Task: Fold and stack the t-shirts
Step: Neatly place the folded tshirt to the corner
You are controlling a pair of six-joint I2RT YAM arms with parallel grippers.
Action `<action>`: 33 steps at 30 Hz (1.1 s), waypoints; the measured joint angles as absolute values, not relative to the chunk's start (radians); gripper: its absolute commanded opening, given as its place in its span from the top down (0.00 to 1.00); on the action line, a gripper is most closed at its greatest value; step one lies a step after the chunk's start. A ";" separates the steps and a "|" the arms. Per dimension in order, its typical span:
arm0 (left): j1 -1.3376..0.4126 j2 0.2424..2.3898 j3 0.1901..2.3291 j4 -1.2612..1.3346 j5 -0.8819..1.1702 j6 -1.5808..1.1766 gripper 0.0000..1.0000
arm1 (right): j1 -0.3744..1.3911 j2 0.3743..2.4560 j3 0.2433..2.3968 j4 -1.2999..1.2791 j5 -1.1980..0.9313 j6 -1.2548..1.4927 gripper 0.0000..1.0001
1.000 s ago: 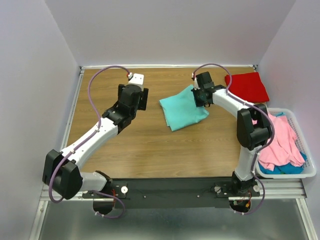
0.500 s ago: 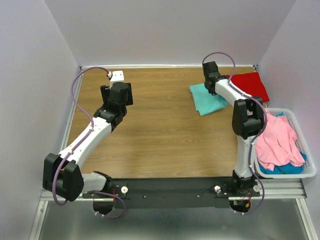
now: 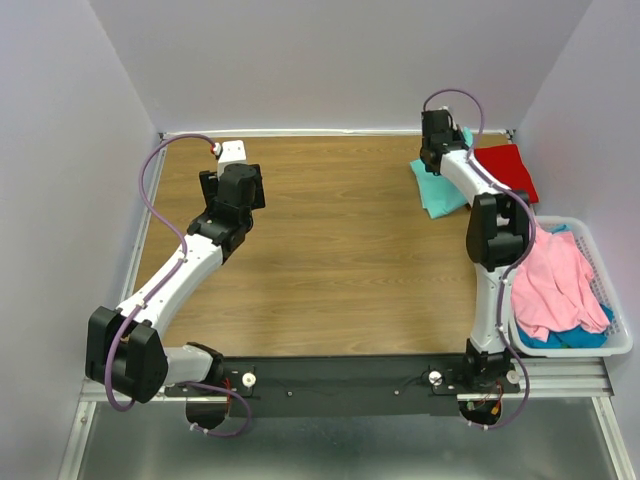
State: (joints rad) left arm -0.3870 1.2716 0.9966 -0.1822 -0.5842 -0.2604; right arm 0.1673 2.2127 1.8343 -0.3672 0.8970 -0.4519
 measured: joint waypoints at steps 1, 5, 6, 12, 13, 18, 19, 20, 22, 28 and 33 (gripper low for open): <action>-0.387 1.272 0.997 -0.181 -0.584 -0.260 0.16 | 0.160 2.213 1.847 -0.360 0.901 -0.457 0.99; -0.387 1.272 0.997 -0.181 -0.584 -0.260 0.16 | 0.128 2.212 1.871 -0.329 0.910 -0.482 0.99; -0.387 1.272 0.997 -0.180 -0.584 -0.260 0.16 | 0.121 2.212 1.871 -0.326 0.912 -0.490 0.99; -0.387 1.276 0.997 -0.179 -0.584 -0.260 0.16 | 0.092 2.213 1.876 -0.323 0.919 -0.514 0.99; -0.387 1.278 0.997 -0.179 -0.584 -0.260 0.16 | 0.088 2.214 1.883 -0.323 0.920 -0.517 0.99; -0.385 1.292 0.997 -0.179 -0.583 -0.260 0.16 | 0.074 2.218 1.943 -0.320 0.923 -0.534 0.99; -0.385 1.295 0.997 -0.178 -0.583 -0.260 0.16 | 0.070 2.218 1.956 -0.315 0.923 -0.537 0.99; -0.384 1.298 0.997 -0.178 -0.583 -0.260 0.16 | 0.067 2.218 1.963 -0.313 0.923 -0.540 0.99; -0.383 1.304 0.997 -0.178 -0.583 -0.260 0.16 | 0.061 2.218 1.971 -0.308 0.923 -0.544 0.99; -0.378 1.313 0.999 -0.178 -0.578 -0.260 0.16 | 0.030 2.218 1.972 -0.308 0.925 -0.523 0.99; -0.373 1.320 1.002 -0.178 -0.565 -0.260 0.16 | -0.015 2.225 1.958 -0.306 0.922 -0.453 0.99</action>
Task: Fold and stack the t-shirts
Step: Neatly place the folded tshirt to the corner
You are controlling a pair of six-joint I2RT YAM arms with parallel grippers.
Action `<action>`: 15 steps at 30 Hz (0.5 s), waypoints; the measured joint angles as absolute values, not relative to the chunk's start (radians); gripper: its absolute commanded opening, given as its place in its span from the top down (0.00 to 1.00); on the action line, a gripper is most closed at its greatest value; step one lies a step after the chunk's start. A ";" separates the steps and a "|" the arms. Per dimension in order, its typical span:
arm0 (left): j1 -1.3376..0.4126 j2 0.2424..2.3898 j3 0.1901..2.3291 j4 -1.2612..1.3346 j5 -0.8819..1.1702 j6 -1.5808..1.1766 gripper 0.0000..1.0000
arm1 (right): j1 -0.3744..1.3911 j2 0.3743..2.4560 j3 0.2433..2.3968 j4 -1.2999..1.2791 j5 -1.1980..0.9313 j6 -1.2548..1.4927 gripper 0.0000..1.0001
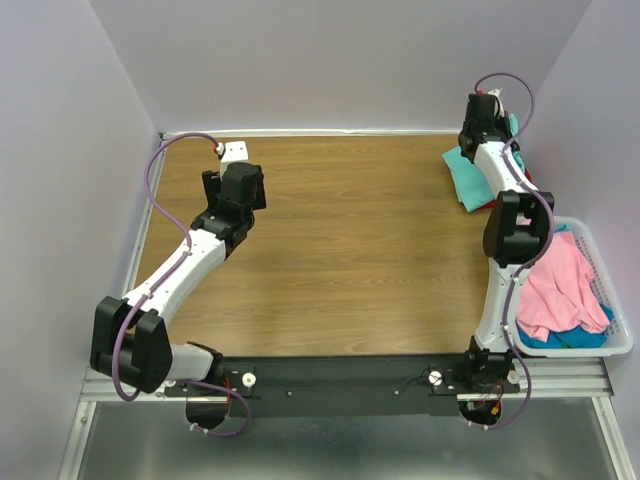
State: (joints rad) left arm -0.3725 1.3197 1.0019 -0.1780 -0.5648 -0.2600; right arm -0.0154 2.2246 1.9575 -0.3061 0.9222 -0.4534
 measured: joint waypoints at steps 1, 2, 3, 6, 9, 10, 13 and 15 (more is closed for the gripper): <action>-0.371 1.322 1.003 -0.178 -0.562 -0.260 0.16 | -0.026 2.229 1.952 -0.305 0.921 -0.435 0.99; -0.369 1.327 1.005 -0.178 -0.558 -0.260 0.16 | -0.037 2.234 1.944 -0.304 0.916 -0.418 0.99; -0.365 1.334 1.006 -0.179 -0.552 -0.260 0.16 | -0.048 2.240 1.936 -0.304 0.914 -0.401 0.99; -0.355 1.350 1.009 -0.181 -0.536 -0.263 0.16 | -0.073 2.275 1.924 -0.303 0.902 -0.357 0.99; -0.345 1.364 1.015 -0.185 -0.522 -0.270 0.16 | -0.090 2.322 1.925 -0.300 0.899 -0.337 0.99; -0.342 1.367 1.019 -0.186 -0.519 -0.271 0.16 | -0.093 2.337 1.925 -0.300 0.899 -0.335 0.99; -0.335 1.373 1.026 -0.187 -0.512 -0.277 0.16 | -0.101 2.392 1.938 -0.300 0.898 -0.333 0.99; -0.331 1.378 1.028 -0.187 -0.506 -0.279 0.16 | -0.103 2.425 1.959 -0.301 0.897 -0.334 0.99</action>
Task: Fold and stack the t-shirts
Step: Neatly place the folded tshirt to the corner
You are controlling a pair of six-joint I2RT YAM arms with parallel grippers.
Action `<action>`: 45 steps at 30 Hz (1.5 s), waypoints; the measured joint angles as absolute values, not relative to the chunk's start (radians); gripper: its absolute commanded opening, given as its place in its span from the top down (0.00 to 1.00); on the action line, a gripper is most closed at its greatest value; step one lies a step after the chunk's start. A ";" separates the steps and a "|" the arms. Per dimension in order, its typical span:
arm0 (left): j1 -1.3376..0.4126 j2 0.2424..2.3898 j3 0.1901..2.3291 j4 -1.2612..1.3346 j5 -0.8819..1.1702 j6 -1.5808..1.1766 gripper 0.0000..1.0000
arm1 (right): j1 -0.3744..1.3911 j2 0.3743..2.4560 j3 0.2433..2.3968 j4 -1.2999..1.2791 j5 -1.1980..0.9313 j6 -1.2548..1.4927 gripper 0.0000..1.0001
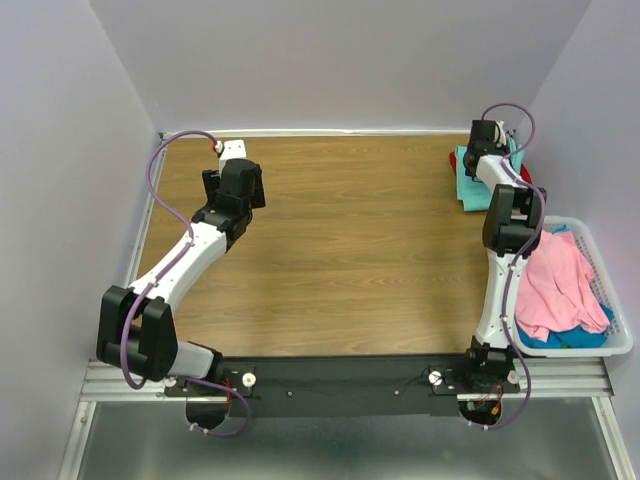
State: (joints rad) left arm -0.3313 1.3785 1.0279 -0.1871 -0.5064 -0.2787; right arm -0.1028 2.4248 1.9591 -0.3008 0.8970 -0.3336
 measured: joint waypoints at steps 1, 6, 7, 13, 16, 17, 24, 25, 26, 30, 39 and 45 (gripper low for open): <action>-0.330 1.382 1.029 -0.188 -0.503 -0.279 0.16 | -0.105 2.436 1.971 -0.301 0.896 -0.335 0.98; -0.328 1.399 1.036 -0.189 -0.492 -0.282 0.17 | -0.105 2.451 2.025 -0.299 0.894 -0.350 0.93; -0.328 1.400 1.036 -0.189 -0.490 -0.282 0.17 | -0.105 2.451 2.040 -0.295 0.894 -0.357 0.91; -0.327 1.403 1.036 -0.189 -0.483 -0.282 0.17 | -0.107 2.453 2.062 -0.270 0.894 -0.379 0.63; -0.327 1.403 1.036 -0.189 -0.481 -0.282 0.17 | -0.109 2.464 2.062 -0.263 0.902 -0.381 0.45; -0.327 1.403 1.036 -0.189 -0.480 -0.282 0.17 | -0.112 2.469 2.062 -0.260 0.910 -0.377 0.37; -0.326 1.403 1.036 -0.189 -0.477 -0.283 0.17 | -0.133 2.489 2.102 -0.256 0.976 -0.332 0.25; -0.326 1.403 1.036 -0.189 -0.477 -0.283 0.17 | -0.133 2.489 2.111 -0.255 0.983 -0.325 0.25; -0.326 1.403 1.036 -0.189 -0.477 -0.283 0.17 | -0.133 2.489 2.119 -0.253 0.987 -0.320 0.25; -0.326 1.402 1.036 -0.189 -0.476 -0.283 0.17 | -0.135 2.481 2.126 -0.247 0.999 -0.293 0.25; -0.320 1.377 1.036 -0.188 -0.463 -0.285 0.17 | -0.107 2.310 1.984 -0.247 0.852 -0.200 0.26; -0.319 1.374 1.036 -0.188 -0.458 -0.286 0.17 | -0.024 2.295 1.981 -0.226 0.780 -0.168 0.26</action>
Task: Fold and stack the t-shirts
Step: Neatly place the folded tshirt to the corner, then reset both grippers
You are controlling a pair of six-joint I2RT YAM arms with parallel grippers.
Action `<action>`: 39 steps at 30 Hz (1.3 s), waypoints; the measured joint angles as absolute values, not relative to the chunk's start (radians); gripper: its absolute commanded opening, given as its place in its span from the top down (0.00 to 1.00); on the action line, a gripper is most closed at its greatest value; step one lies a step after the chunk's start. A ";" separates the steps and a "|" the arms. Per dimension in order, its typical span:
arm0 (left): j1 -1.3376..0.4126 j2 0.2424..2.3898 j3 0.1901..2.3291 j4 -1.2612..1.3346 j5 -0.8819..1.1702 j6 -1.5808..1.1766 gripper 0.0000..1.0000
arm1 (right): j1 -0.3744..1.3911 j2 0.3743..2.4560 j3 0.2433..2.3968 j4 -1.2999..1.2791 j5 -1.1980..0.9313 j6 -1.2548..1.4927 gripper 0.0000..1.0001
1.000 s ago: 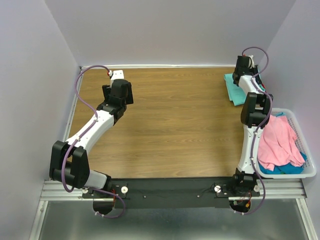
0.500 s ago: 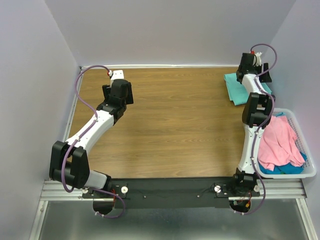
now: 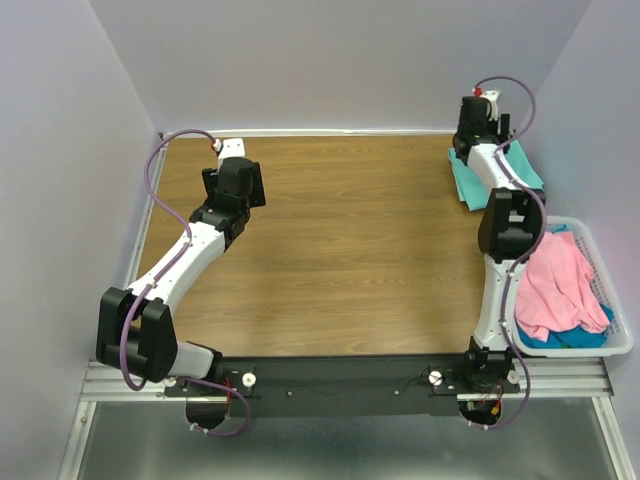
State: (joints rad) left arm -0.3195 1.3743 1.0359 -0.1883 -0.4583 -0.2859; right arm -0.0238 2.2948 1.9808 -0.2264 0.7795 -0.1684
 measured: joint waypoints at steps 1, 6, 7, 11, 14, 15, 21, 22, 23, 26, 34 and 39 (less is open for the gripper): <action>-0.319 1.374 1.036 -0.188 -0.458 -0.286 0.17 | -0.009 2.309 1.987 -0.226 0.776 -0.168 0.26; -0.317 1.374 1.036 -0.188 -0.456 -0.286 0.18 | 0.050 2.423 2.044 -0.226 0.768 -0.172 0.25; -0.316 1.374 1.036 -0.188 -0.455 -0.286 0.18 | 0.060 2.450 2.057 -0.226 0.768 -0.176 0.25; -0.315 1.374 1.036 -0.188 -0.451 -0.286 0.18 | 0.092 2.536 2.102 -0.229 0.768 -0.202 0.25; -0.315 1.374 1.036 -0.188 -0.450 -0.286 0.18 | 0.107 2.560 2.115 -0.228 0.769 -0.215 0.25; -0.315 1.374 1.036 -0.187 -0.448 -0.286 0.18 | 0.109 2.560 2.119 -0.229 0.769 -0.217 0.25; -0.313 1.374 1.036 -0.187 -0.433 -0.287 0.18 | 0.119 2.544 2.128 -0.231 0.769 -0.213 0.25; -0.311 1.374 1.036 -0.187 -0.431 -0.287 0.18 | 0.118 2.527 2.118 -0.232 0.768 -0.208 0.24; -0.309 1.374 1.036 -0.187 -0.429 -0.289 0.18 | 0.119 2.498 2.097 -0.235 0.767 -0.201 0.25; -0.302 1.370 1.036 -0.188 -0.421 -0.294 0.18 | 0.118 2.354 1.995 -0.240 0.752 -0.157 0.25; -0.275 1.300 1.036 -0.187 -0.395 -0.303 0.17 | 0.119 1.677 1.618 -0.244 0.640 0.050 0.16; -0.270 1.209 1.026 -0.164 -0.377 -0.307 0.17 | 0.118 1.264 1.402 -0.226 0.515 0.155 0.00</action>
State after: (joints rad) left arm -0.2703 1.2095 1.0256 -0.1642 -0.3767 -0.3065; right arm 0.1184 1.2636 1.4017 -0.2260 0.5152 0.1555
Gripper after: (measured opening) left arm 0.826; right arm 0.973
